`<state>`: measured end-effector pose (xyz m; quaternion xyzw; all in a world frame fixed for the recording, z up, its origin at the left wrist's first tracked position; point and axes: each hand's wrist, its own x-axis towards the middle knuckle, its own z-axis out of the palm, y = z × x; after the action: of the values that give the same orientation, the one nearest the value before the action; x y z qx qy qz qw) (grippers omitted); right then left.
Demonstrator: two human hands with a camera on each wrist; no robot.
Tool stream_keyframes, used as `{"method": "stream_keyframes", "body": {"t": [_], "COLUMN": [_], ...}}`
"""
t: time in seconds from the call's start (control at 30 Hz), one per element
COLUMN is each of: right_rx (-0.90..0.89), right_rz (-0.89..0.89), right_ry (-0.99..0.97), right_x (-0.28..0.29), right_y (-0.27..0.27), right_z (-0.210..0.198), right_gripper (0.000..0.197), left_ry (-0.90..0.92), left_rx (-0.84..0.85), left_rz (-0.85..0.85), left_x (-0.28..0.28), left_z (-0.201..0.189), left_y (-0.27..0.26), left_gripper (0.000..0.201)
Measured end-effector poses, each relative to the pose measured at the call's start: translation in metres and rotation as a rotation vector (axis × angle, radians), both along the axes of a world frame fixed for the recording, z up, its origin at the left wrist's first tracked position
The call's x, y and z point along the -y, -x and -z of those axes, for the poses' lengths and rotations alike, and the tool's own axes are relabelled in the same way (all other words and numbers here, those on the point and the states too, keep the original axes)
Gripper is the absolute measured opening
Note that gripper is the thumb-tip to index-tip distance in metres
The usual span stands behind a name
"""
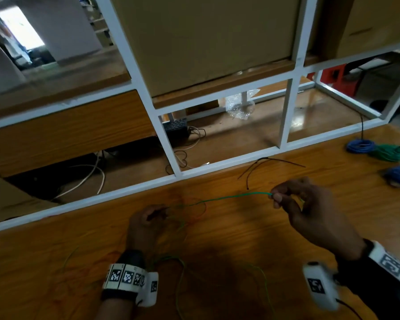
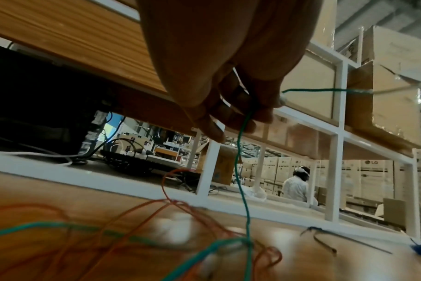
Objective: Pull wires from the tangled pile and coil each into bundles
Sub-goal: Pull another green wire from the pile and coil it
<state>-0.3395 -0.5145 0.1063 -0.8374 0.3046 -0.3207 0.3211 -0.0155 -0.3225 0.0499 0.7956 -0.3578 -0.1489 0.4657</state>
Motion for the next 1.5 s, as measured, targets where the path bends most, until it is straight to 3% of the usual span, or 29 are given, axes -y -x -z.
{"method": "stream_keyframes", "body": {"t": [0.1,0.17,0.23,0.37,0.47,0.53,0.67,0.77,0.9,1.0,1.03,1.07,1.1,1.13,1.2,1.3,1.4,1.5], "right_rx": [-0.236,-0.411,-0.443,-0.361,-0.261,-0.198,-0.062,0.04,0.146,-0.035,-0.129,-0.246,-0.358,-0.435,-0.444,-0.429,-0.449,-0.349], "right_rz": [-0.028,-0.025,-0.042,-0.16,-0.303,-0.343,-0.28,-0.153,0.016,0.121,0.138,0.158,0.183,0.2,0.154,-0.064,-0.199,-0.262], "right_ry": [-0.013,0.027,0.091,0.146,0.072,0.007,-0.075,-0.084,-0.04,0.095,0.095,0.078,0.075,0.101,0.182,0.271,0.27,0.249], "right_x": [0.002,0.001,-0.002,-0.017,-0.032,-0.038,-0.044,-0.048,-0.04,-0.028,-0.026,-0.028,-0.031,-0.038,-0.059,-0.093,-0.103,-0.1], "right_y": [-0.005,-0.013,-0.024,-0.054,-0.077,-0.085,-0.088,-0.084,-0.064,-0.054,-0.053,-0.053,-0.055,-0.058,-0.075,-0.12,-0.158,-0.174], "right_z": [0.01,0.015,0.009,-0.002,0.006,0.016,0.01,-0.014,-0.051,-0.039,-0.027,-0.017,-0.009,-0.003,0.001,0.0,0.005,0.002], "right_gripper": [0.019,0.045,0.06,0.061,0.025,0.019,0.026,0.028,0.029,0.022,0.019,0.015,0.022,0.037,0.058,0.051,0.028,0.026], "left_ry": [0.053,0.003,-0.038,-0.025,0.02,0.039,-0.03,-0.049,-0.017,-0.045,-0.093,-0.118,-0.118,-0.108,-0.054,0.031,0.112,0.216], "left_rx": [0.095,0.289,0.422,0.351,0.299,0.185,0.052,0.054,-0.006,0.016,0.018,0.016,0.042,0.073,0.199,0.341,0.255,-0.019], "left_rz": [-0.04,0.049,0.172,0.403,0.454,0.367,0.299,0.24,0.143,0.083,0.091,0.105,0.117,0.156,0.308,0.458,0.417,0.373], "left_x": [0.014,0.027,0.037,0.041,0.037,0.032,0.019,-0.002,-0.041,-0.052,-0.051,-0.048,-0.044,-0.041,-0.034,-0.024,-0.021,-0.031], "left_z": [-0.021,-0.04,-0.053,-0.06,-0.056,-0.054,-0.036,-0.002,0.031,0.044,0.041,0.036,0.028,0.019,0.012,0.005,-0.005,-0.009], "left_y": [-0.002,0.004,0.015,0.044,0.062,0.064,0.047,0.024,-0.005,-0.032,-0.036,-0.037,-0.037,-0.034,-0.028,-0.016,-0.017,-0.028], "left_gripper": [0.011,0.011,0.013,0.023,0.022,0.017,0.009,0.024,0.007,0.064,0.065,0.045,0.023,0.016,0.026,0.03,0.008,0.008]}}
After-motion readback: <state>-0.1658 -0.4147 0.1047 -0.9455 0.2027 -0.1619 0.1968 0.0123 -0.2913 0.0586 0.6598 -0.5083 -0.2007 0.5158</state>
